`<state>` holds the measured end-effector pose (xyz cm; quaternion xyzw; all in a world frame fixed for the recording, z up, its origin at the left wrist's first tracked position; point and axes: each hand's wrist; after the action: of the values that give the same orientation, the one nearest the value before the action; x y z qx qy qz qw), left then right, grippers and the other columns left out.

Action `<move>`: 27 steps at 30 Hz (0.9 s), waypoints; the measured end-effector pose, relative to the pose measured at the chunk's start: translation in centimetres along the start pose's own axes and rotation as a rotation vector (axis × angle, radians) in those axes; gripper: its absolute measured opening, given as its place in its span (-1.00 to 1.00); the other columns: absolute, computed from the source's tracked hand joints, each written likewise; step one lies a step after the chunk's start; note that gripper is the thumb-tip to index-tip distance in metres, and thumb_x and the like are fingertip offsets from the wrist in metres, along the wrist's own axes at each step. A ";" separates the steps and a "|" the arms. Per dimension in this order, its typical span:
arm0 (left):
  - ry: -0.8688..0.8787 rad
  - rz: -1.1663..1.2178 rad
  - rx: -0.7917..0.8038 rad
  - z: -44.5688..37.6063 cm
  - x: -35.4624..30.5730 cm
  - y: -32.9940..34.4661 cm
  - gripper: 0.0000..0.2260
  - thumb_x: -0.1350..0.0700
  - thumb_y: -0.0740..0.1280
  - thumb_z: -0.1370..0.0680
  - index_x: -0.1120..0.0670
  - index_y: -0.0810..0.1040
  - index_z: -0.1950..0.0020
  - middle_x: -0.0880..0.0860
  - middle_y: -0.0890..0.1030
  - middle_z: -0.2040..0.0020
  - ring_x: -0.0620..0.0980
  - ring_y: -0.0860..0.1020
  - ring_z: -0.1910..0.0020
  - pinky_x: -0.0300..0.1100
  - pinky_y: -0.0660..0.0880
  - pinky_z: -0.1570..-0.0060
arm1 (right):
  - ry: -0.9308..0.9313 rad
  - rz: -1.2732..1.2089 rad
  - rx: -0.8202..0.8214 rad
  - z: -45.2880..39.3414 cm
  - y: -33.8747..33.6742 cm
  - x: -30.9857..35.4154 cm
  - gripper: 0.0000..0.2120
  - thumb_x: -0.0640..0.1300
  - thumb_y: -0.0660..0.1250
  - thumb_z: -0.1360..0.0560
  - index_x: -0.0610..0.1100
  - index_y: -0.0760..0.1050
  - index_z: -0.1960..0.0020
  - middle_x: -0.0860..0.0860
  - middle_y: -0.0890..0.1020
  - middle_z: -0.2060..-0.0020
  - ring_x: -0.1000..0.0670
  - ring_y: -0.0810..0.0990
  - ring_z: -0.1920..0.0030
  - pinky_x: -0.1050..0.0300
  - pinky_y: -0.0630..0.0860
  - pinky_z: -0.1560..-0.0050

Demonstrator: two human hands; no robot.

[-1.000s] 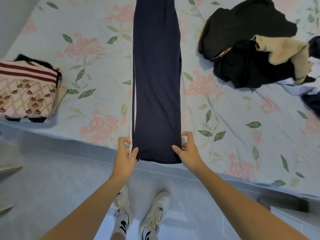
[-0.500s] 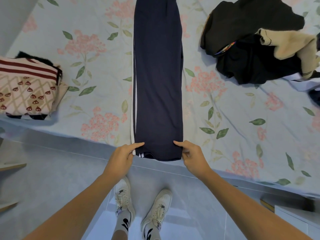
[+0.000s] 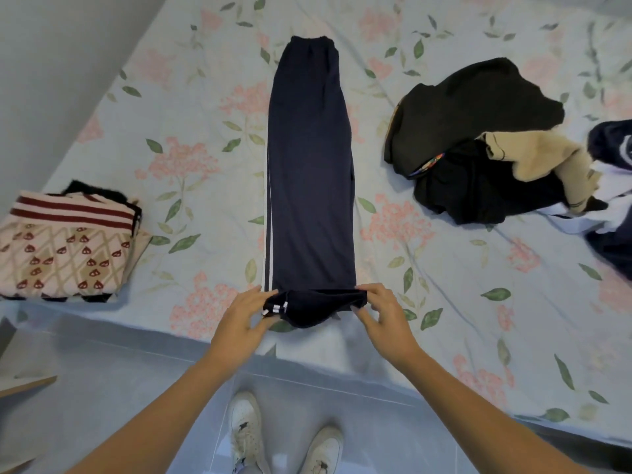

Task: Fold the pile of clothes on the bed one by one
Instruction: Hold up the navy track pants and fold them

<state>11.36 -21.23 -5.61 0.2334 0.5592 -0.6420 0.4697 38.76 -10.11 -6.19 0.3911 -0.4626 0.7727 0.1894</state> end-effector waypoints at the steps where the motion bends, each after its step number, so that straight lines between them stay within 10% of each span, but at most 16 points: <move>1: -0.060 0.078 -0.025 -1.1 -1.0 -0.4 -0.62 0.14 0.44 -0.60 -0.32 0.52 -0.24 -0.15 0.53 -0.38 -0.14 0.42 -0.43 -0.08 0.33 -0.48 | 0.031 -0.042 -0.007 -1.3 -0.3 0.8 -0.85 -0.13 0.33 -0.68 0.05 0.61 -0.18 0.19 0.59 -0.11 0.09 0.52 -0.19 0.11 0.50 -0.25; 6: -0.183 0.363 -0.025 -8.7 -2.8 -2.4 -0.75 0.15 0.35 -0.67 -0.15 0.64 -0.26 -0.12 0.72 -0.13 -0.10 0.65 -0.18 0.05 0.55 -0.31 | 0.153 -0.185 -0.032 -9.4 -1.9 4.3 -0.81 -0.04 0.27 -0.70 -0.13 0.56 -0.02 -0.07 0.66 0.12 -0.09 0.65 0.08 -0.14 0.65 0.04; 9: -0.224 0.474 -0.059 -13.9 -3.4 -3.2 -0.82 0.18 0.33 -0.68 -0.02 0.65 -0.20 -0.04 0.74 -0.08 -0.04 0.69 -0.13 0.00 0.61 -0.23 | 0.156 -0.191 -0.064 -14.6 -2.4 6.0 -0.78 -0.08 0.24 -0.72 -0.03 0.46 0.11 0.08 0.56 0.26 0.19 0.53 0.29 0.27 0.46 0.23; 14: -0.265 0.544 0.014 -21.6 -3.0 -5.3 -0.89 0.14 0.31 -0.69 0.09 0.61 -0.17 0.05 0.74 -0.07 -0.01 0.70 -0.09 -0.18 0.63 -0.09 | 0.252 -0.256 -0.093 -22.0 -1.6 5.7 -0.80 -0.02 0.23 -0.72 -0.11 0.56 -0.09 -0.09 0.67 0.03 -0.13 0.64 0.01 -0.02 0.62 0.00; 19: -0.314 0.518 0.144 -26.3 -1.5 -5.7 -0.78 0.18 0.41 -0.63 0.07 0.56 -0.27 -0.04 0.72 -0.16 -0.02 0.68 -0.19 -0.04 0.60 -0.26 | 0.326 -0.303 -0.126 -25.9 -0.3 4.9 -0.84 -0.04 0.25 -0.71 -0.05 0.59 -0.09 0.06 0.70 0.04 0.00 0.67 0.00 0.19 0.59 0.03; 27: -0.361 0.509 0.034 -30.7 -1.0 -5.4 -0.83 0.22 0.41 -0.62 0.08 0.60 -0.20 0.01 0.73 -0.12 0.01 0.70 -0.13 0.04 0.61 -0.24 | 0.270 -0.228 -0.227 -29.2 -0.8 4.9 -0.69 -0.09 0.26 -0.70 -0.07 0.36 0.21 0.19 0.44 0.40 0.14 0.37 0.36 0.17 0.37 0.23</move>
<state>0.26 7.53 -10.23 0.2561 0.3794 -0.5442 0.7031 23.70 15.14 -9.76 0.3099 -0.4698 0.7347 0.3787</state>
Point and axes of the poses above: each hand's wrist, its own z-axis away from the middle knuckle, its own y-axis out of the palm, x = y × z
